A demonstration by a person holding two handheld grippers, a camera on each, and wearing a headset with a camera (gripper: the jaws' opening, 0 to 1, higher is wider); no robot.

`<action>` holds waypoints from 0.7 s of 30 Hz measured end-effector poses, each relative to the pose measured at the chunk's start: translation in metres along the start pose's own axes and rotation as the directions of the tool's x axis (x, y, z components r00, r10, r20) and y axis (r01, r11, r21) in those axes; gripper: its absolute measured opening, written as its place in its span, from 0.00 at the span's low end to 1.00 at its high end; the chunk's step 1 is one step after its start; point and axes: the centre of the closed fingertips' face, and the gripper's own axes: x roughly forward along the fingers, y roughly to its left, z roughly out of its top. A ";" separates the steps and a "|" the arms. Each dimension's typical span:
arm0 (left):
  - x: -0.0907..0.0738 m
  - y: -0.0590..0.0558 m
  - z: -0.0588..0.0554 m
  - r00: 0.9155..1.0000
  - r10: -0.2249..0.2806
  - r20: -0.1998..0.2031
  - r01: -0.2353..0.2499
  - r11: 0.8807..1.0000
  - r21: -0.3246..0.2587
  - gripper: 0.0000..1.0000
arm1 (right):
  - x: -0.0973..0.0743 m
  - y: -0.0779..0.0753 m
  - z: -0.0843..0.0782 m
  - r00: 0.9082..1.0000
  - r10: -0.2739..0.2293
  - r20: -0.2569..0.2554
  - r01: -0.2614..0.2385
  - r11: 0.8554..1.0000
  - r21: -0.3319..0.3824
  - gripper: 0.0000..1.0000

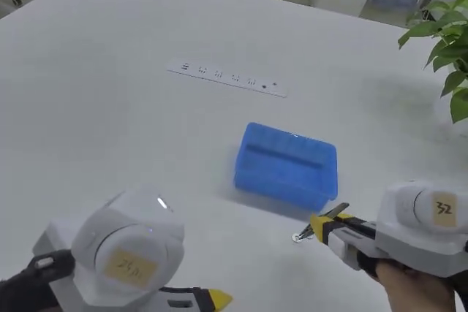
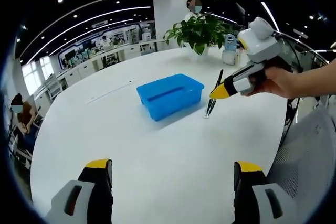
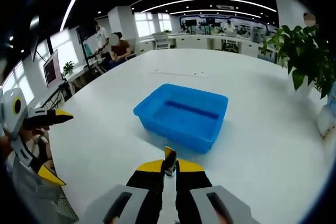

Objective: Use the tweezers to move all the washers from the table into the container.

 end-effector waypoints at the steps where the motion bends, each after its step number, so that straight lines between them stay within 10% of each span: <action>1: 0.000 0.000 0.000 1.000 0.000 -0.001 0.000 1.000 -0.002 0.99 | 0.000 0.000 0.000 1.000 0.001 -0.002 -0.001 1.000 0.001 0.04; 21: 0.001 -0.001 -0.005 1.000 0.003 -0.014 -0.003 1.000 0.006 0.99 | 0.005 0.002 -0.003 1.000 0.008 -0.014 -0.008 1.000 -0.014 0.04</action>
